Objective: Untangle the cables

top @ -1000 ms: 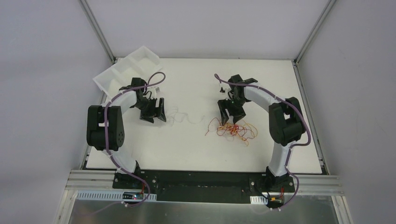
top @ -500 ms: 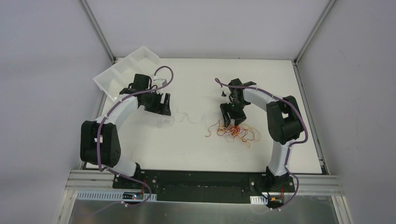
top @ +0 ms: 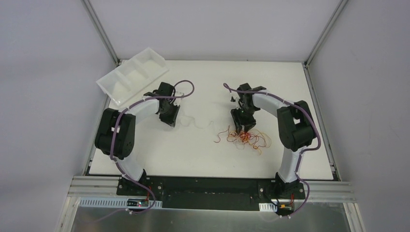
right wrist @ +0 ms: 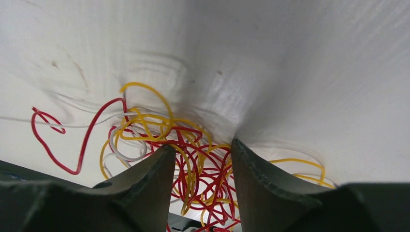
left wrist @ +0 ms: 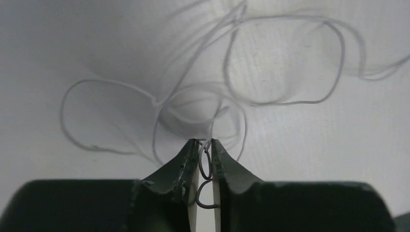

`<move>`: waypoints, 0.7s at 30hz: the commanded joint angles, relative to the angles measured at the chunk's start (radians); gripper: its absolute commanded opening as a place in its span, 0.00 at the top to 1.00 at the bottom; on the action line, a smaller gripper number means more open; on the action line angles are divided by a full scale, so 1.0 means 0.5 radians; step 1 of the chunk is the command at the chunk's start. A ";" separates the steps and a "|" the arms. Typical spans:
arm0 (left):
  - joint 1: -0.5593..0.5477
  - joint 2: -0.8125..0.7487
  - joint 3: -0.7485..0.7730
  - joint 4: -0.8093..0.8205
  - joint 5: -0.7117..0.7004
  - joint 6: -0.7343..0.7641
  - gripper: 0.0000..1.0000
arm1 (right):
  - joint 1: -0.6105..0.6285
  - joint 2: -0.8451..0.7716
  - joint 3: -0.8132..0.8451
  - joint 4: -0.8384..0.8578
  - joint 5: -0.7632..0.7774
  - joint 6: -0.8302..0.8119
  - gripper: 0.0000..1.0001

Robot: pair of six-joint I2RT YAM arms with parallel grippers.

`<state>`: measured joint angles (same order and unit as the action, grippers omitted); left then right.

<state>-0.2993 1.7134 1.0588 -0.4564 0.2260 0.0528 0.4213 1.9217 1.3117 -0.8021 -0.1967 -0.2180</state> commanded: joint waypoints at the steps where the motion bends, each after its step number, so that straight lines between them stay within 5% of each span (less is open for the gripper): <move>1: 0.090 -0.221 0.046 -0.107 -0.307 0.102 0.96 | -0.011 -0.037 -0.164 -0.021 0.288 -0.092 0.57; 7: 0.509 -0.674 0.201 -0.359 -0.266 0.431 1.00 | -0.075 -0.064 -0.319 0.027 0.482 -0.190 0.78; 13: 0.910 -0.724 0.705 -0.592 -0.223 0.676 1.00 | -0.130 -0.080 -0.382 0.033 0.547 -0.248 1.00; 17: 1.095 -0.623 1.166 -0.714 -0.098 0.580 1.00 | -0.151 -0.097 -0.413 0.042 0.568 -0.277 1.00; 21: 1.142 -0.551 1.483 -0.901 0.482 0.440 1.00 | -0.160 -0.127 -0.424 0.043 0.541 -0.279 1.00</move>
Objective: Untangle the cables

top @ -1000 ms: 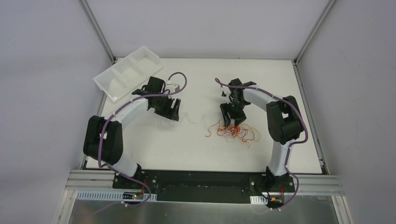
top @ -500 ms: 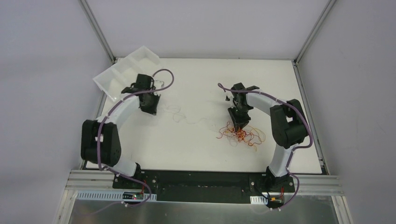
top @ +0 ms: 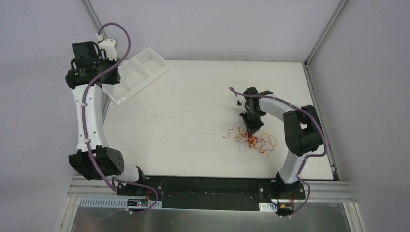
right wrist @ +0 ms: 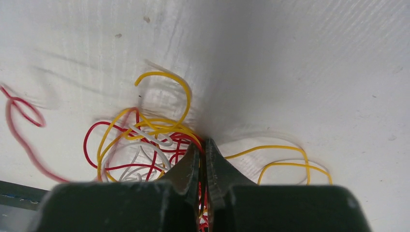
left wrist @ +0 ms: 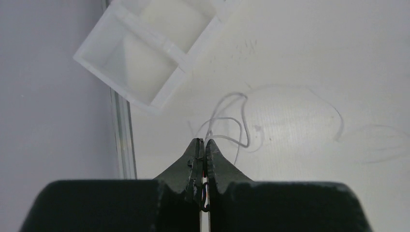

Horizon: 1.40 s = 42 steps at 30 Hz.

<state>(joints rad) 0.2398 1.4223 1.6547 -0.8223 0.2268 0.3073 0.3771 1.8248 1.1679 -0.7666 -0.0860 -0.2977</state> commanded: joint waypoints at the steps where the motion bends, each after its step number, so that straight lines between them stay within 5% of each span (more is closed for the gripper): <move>1: 0.059 0.023 0.329 -0.186 0.676 -0.110 1.00 | -0.073 0.059 -0.136 -0.030 0.305 -0.117 1.00; 5: -0.072 0.018 0.363 -0.217 0.917 -0.276 1.00 | -0.072 0.032 -0.111 -0.050 0.259 -0.105 1.00; 15: -0.405 -0.021 -0.285 -0.220 0.943 -0.398 0.99 | -0.074 0.012 -0.056 -0.107 0.223 -0.114 1.00; 17: -0.405 -0.012 -0.293 -0.225 0.984 -0.364 0.83 | -0.074 0.016 -0.023 -0.145 0.195 -0.108 0.98; 20: -0.406 -0.034 -0.301 -0.241 0.993 -0.297 0.23 | -0.075 -0.016 0.049 -0.226 -0.001 -0.106 0.81; 21: -0.404 -0.040 -0.306 -0.245 0.930 -0.280 0.11 | -0.076 -0.035 0.076 -0.250 -0.045 -0.095 0.72; 23: -0.386 -0.019 -0.326 -0.261 0.847 -0.197 0.01 | -0.074 -0.079 0.141 -0.308 -0.167 -0.090 0.61; 27: -0.295 0.118 -0.385 -0.285 0.883 -0.193 0.04 | -0.071 -0.150 0.320 -0.391 -0.454 -0.059 0.50; 34: -0.306 0.335 -0.589 -0.171 1.040 -0.242 0.26 | 0.005 -0.134 0.510 -0.278 -0.913 0.139 0.41; 42: -0.471 0.339 -1.005 0.027 1.059 -0.249 0.23 | 0.329 0.079 0.646 -0.100 -1.115 0.314 0.36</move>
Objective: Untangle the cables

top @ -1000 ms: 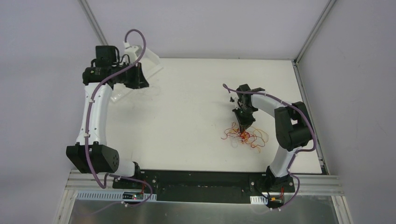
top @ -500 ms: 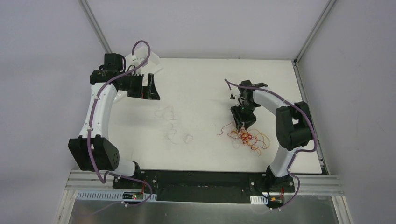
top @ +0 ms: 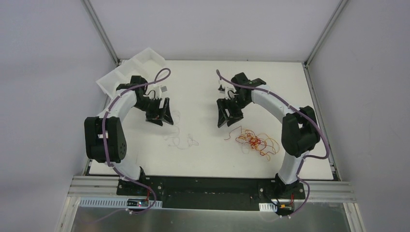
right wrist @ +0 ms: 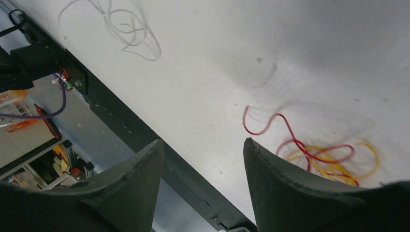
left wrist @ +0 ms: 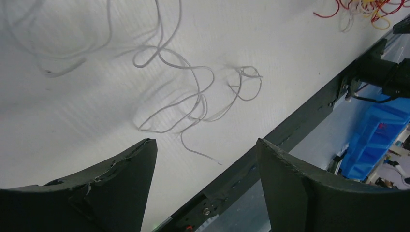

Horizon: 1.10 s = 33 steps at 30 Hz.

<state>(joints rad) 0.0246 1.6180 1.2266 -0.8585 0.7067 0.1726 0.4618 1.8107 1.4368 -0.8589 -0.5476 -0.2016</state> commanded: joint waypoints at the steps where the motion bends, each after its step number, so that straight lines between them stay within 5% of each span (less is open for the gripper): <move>1: -0.043 -0.058 -0.193 0.120 0.086 0.047 0.22 | 0.197 0.144 0.121 0.099 -0.206 0.130 0.36; 11: -0.164 -0.092 -0.462 0.459 -0.087 0.404 0.17 | 0.315 0.415 0.212 0.173 -0.320 0.227 0.36; 22: -0.272 -0.203 -0.462 0.241 -0.051 1.696 0.17 | 0.134 0.335 0.110 0.096 -0.320 0.166 0.36; 29: -0.420 -0.085 -0.522 0.257 -0.181 1.828 0.22 | 0.082 0.324 0.092 0.046 -0.305 0.138 0.36; 33: -0.464 -0.040 -0.530 0.323 -0.276 1.790 0.34 | 0.079 0.313 0.078 0.029 -0.298 0.125 0.37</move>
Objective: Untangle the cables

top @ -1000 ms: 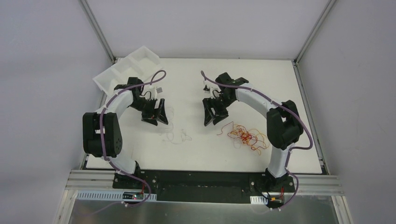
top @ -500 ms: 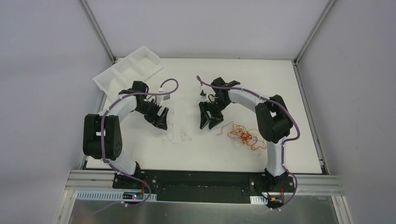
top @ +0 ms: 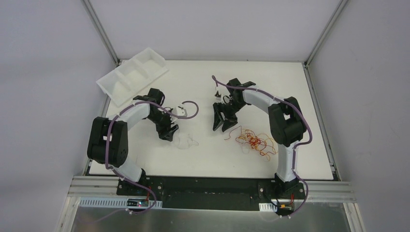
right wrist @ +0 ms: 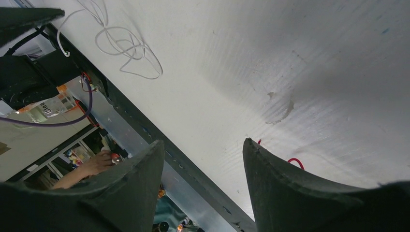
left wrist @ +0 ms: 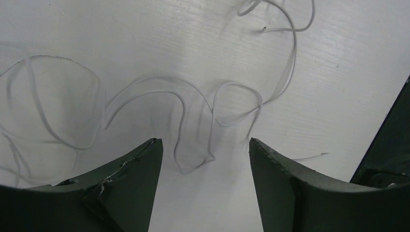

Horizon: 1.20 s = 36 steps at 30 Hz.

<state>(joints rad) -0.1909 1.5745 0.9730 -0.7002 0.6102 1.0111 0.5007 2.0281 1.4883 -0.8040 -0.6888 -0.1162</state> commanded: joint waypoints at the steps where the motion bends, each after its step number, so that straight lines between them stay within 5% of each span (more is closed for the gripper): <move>1: -0.042 0.041 -0.025 0.020 -0.102 0.102 0.41 | -0.003 -0.125 -0.028 -0.084 -0.013 -0.045 0.37; 10: -0.063 -0.176 -0.161 0.138 -0.182 -0.045 0.75 | -0.020 -0.136 -0.037 -0.087 0.034 -0.054 0.38; 16: -0.101 -0.273 -0.361 0.363 -0.268 -0.163 0.58 | -0.028 -0.135 -0.045 -0.079 0.058 -0.056 0.38; 20: -0.149 -0.272 -0.416 0.477 -0.351 -0.218 0.58 | -0.027 -0.133 -0.038 -0.088 0.064 -0.054 0.38; 24: -0.170 -0.356 -0.385 0.459 -0.409 -0.302 0.95 | -0.032 -0.155 -0.039 -0.112 0.083 -0.066 0.38; 31: -0.128 -0.820 0.283 -0.147 -0.309 -0.567 1.00 | -0.050 -0.242 -0.131 -0.122 0.122 -0.097 0.39; 36: -0.046 -0.737 1.070 -0.492 -0.389 -0.701 1.00 | -0.054 -0.287 -0.181 -0.125 0.130 -0.104 0.39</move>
<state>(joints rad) -0.2462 1.1969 1.2598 -0.7692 0.4183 0.7410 0.4782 1.9491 1.4147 -0.8349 -0.6342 -0.1471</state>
